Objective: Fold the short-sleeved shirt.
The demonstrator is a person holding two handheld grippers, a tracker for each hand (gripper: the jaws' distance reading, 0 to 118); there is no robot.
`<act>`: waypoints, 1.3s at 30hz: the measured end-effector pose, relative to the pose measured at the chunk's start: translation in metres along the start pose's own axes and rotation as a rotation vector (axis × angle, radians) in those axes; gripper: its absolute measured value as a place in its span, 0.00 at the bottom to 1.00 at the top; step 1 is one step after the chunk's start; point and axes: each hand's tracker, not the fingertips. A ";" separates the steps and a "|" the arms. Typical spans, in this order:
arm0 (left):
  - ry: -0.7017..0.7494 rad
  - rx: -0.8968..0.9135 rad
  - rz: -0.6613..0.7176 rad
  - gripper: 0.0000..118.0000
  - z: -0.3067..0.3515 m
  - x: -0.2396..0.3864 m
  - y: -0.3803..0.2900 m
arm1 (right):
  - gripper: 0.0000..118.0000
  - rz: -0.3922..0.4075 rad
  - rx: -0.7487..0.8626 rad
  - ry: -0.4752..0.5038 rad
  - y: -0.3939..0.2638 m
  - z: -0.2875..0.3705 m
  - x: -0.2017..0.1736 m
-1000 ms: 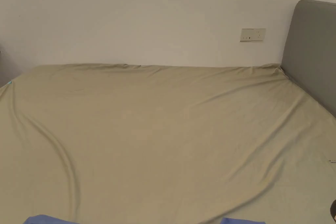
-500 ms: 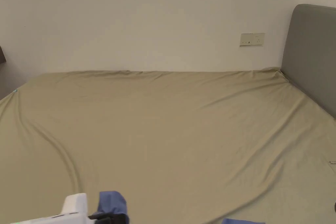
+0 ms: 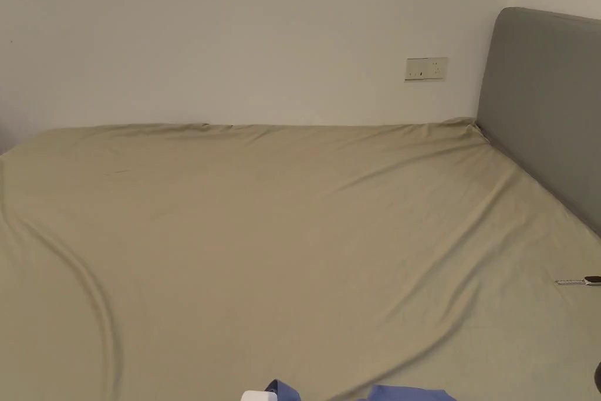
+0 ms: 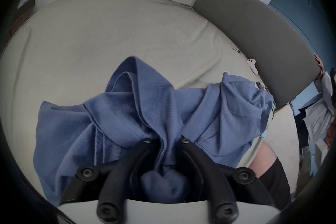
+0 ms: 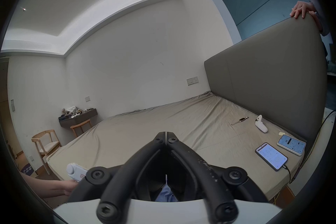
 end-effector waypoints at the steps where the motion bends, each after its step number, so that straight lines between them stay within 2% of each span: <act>1: -0.049 0.029 0.001 0.47 0.002 0.001 0.000 | 0.01 0.000 0.001 -0.002 0.000 0.001 0.001; 3: -0.131 0.049 -0.016 0.94 0.013 0.003 -0.002 | 0.01 0.000 0.002 -0.006 0.001 0.001 0.002; 4: -0.124 0.063 -0.035 1.00 0.023 0.003 -0.002 | 0.01 -0.003 0.001 -0.006 0.001 0.001 0.003; 8: -0.102 0.300 -0.056 0.99 0.073 -0.004 0.006 | 0.01 -0.018 -0.002 -0.004 0.000 -0.002 0.005; 9: -0.099 0.326 -0.057 0.94 0.086 -0.008 0.006 | 0.01 -0.023 -0.001 0.001 0.000 -0.003 0.005; 10: -0.097 0.331 -0.050 0.77 0.100 -0.013 0.005 | 0.01 -0.027 0.001 0.003 0.000 -0.003 0.004; 11: -0.104 0.306 -0.008 0.36 0.113 -0.021 0.005 | 0.01 -0.030 0.001 0.007 0.000 -0.004 0.003; 12: -0.095 0.313 0.017 0.00 0.123 -0.030 0.006 | 0.01 -0.033 0.001 0.014 -0.001 -0.005 0.002; 13: -0.043 0.350 0.047 0.00 0.127 -0.038 0.006 | 0.01 -0.035 0.001 0.019 -0.002 -0.006 0.000; 14: 0.094 0.389 -0.001 0.00 0.128 -0.047 0.006 | 0.01 -0.037 0.001 0.024 -0.003 -0.007 -0.002; 18: 0.069 0.290 0.027 0.00 0.113 -0.058 -0.003 | 0.01 -0.042 -0.009 0.045 -0.006 -0.010 -0.005; 21: 0.153 0.204 0.055 0.00 0.085 -0.061 -0.009 | 0.01 -0.050 -0.005 0.050 -0.004 -0.009 -0.007; 28: 0.078 0.142 -0.030 0.00 0.030 -0.019 -0.007 | 0.01 -0.036 0.014 0.013 0.006 0.002 0.002; 36: -0.048 0.110 -0.053 0.00 -0.013 0.056 -0.005 | 0.01 -0.051 0.014 -0.027 0.006 0.016 0.012; 38: -0.108 0.049 -0.021 0.00 -0.019 0.071 -0.009 | 0.01 -0.048 0.011 -0.028 0.006 0.018 0.013; 39: -0.093 0.053 -0.022 0.00 -0.020 0.074 -0.008 | 0.01 -0.046 0.009 -0.028 0.006 0.018 0.012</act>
